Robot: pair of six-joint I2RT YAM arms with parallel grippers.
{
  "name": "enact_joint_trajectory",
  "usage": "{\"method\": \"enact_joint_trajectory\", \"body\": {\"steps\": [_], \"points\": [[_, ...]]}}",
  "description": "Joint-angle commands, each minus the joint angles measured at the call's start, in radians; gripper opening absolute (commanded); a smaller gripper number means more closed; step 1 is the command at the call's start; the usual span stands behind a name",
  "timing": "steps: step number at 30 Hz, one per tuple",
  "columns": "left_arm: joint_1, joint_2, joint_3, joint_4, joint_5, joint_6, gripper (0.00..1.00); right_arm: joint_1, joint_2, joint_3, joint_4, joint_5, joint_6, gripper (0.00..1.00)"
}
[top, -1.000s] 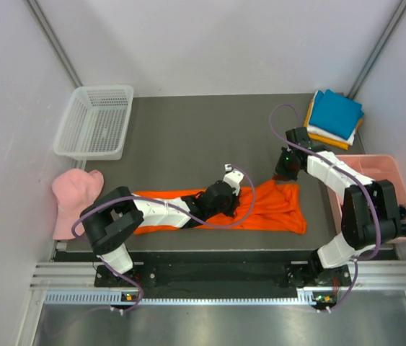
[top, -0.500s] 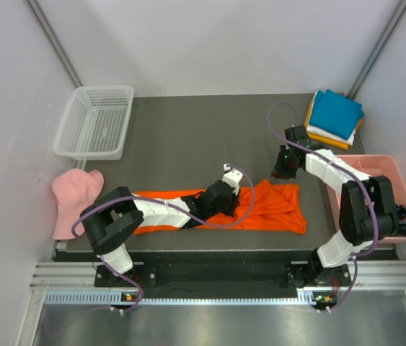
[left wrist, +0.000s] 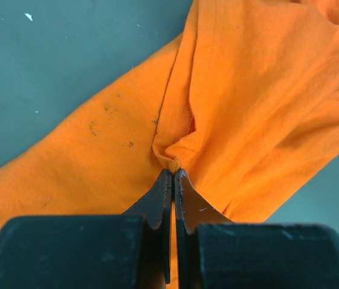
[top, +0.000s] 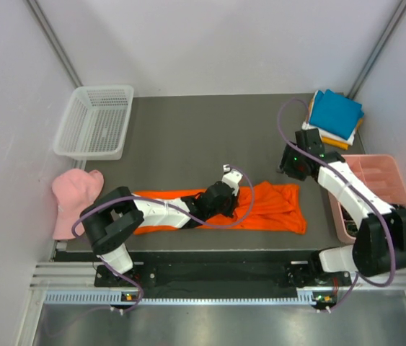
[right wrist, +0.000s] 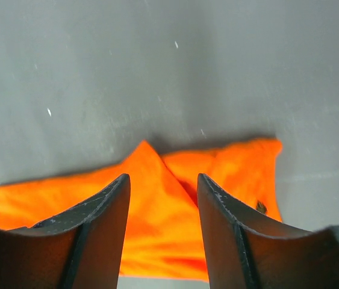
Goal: Fold and stack the t-shirts
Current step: Fold the other side of the tshirt into a rectangle
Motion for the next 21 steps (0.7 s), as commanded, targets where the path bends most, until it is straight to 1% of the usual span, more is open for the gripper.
{"method": "enact_joint_trajectory", "body": {"steps": [1,4,8,21], "points": [[-0.002,-0.028,-0.007,0.017,0.008,-0.005,0.0,0.011,-0.11,-0.083,-0.048,-0.008,0.004,0.47],[-0.002,-0.028,-0.007,0.015,0.009,0.0,0.0,0.011,-0.168,-0.138,-0.067,-0.022,0.018,0.44],[-0.002,-0.026,-0.002,0.014,0.014,0.006,0.0,0.009,-0.217,-0.197,-0.074,-0.036,0.038,0.43],[0.0,-0.02,-0.002,0.014,0.022,0.008,0.0,0.011,-0.234,-0.286,-0.052,-0.053,0.061,0.38]]}}
